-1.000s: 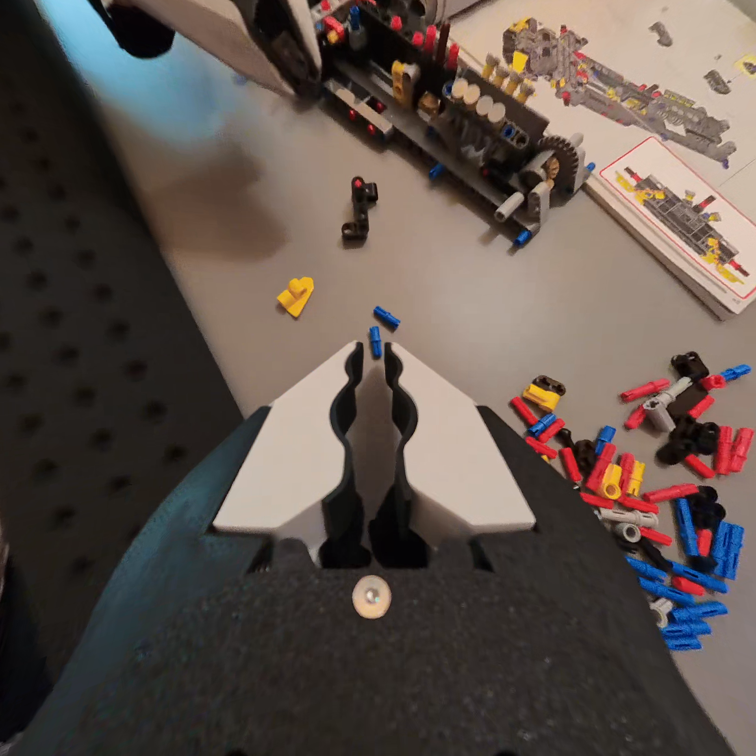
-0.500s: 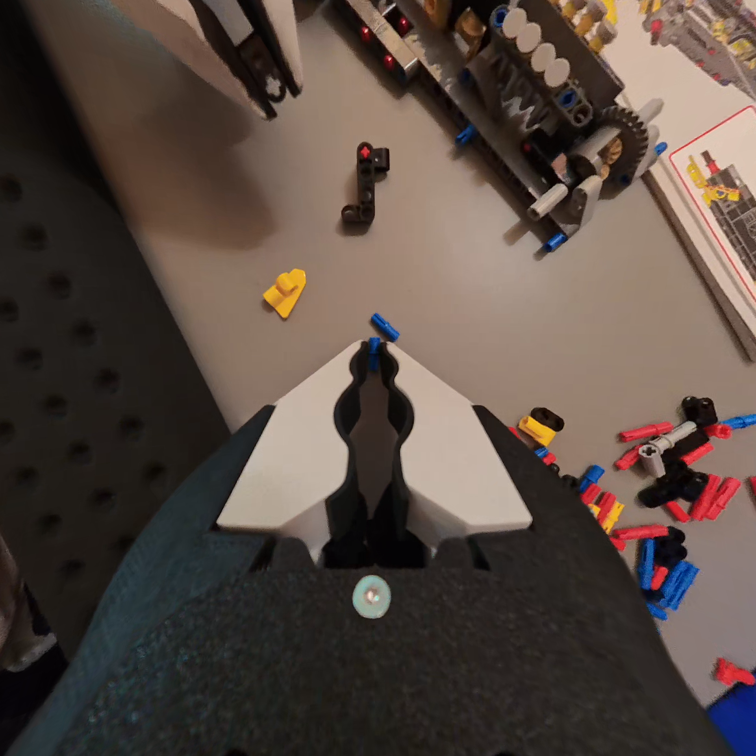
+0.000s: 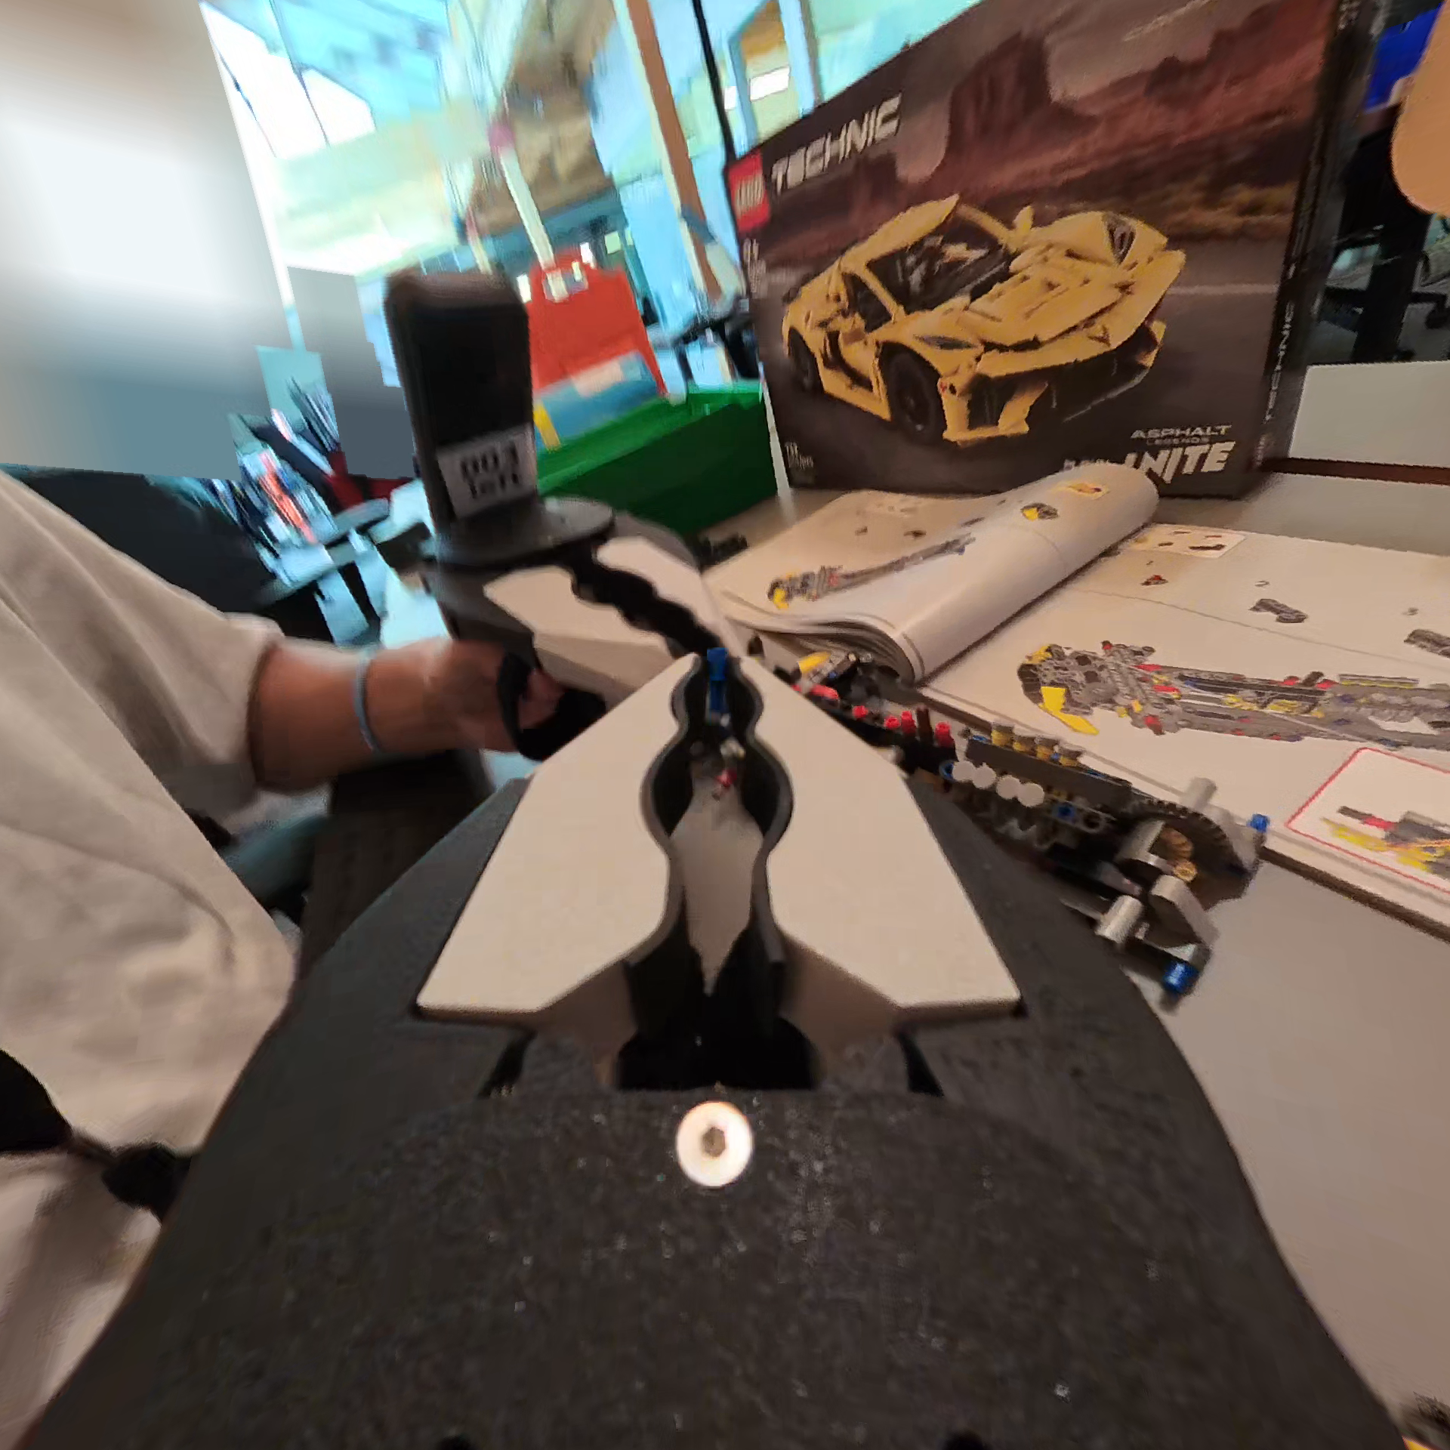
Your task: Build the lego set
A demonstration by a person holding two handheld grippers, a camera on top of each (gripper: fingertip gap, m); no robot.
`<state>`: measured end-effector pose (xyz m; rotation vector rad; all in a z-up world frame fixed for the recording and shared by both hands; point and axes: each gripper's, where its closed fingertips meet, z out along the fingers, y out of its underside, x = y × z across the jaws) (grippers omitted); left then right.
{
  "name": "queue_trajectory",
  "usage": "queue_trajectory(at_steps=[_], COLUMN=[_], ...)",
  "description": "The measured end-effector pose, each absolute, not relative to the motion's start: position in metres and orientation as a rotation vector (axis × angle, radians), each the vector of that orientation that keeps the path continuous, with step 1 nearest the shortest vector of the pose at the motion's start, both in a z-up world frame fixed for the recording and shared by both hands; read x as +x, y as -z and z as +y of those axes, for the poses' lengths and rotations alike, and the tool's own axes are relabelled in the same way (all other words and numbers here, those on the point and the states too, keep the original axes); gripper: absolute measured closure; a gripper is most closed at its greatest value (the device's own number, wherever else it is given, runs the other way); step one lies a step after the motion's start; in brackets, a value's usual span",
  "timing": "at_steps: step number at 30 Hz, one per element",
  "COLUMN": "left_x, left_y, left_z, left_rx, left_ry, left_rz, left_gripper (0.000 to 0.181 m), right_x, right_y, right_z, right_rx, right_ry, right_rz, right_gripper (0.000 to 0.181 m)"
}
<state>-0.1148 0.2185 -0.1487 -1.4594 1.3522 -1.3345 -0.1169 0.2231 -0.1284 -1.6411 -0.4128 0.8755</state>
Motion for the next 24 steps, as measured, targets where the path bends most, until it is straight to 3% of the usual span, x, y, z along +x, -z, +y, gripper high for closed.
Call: queue_trajectory(at_steps=[5, 24], left_x=[-0.114, -0.12], left_y=[0.144, 0.121], left_z=[0.212, 0.209], left_rx=[-1.397, -1.431], left_ry=[1.312, 1.682], left_rz=[1.377, 1.22], left_gripper=[0.175, 0.175], right_x=[-0.118, -0.125], right_y=[0.118, 0.114], right_z=[0.225, 0.223], right_rx=[-1.564, -1.523], right_ry=[-1.217, -1.197], right_rz=[-0.226, -0.28], right_gripper=[0.178, 0.178])
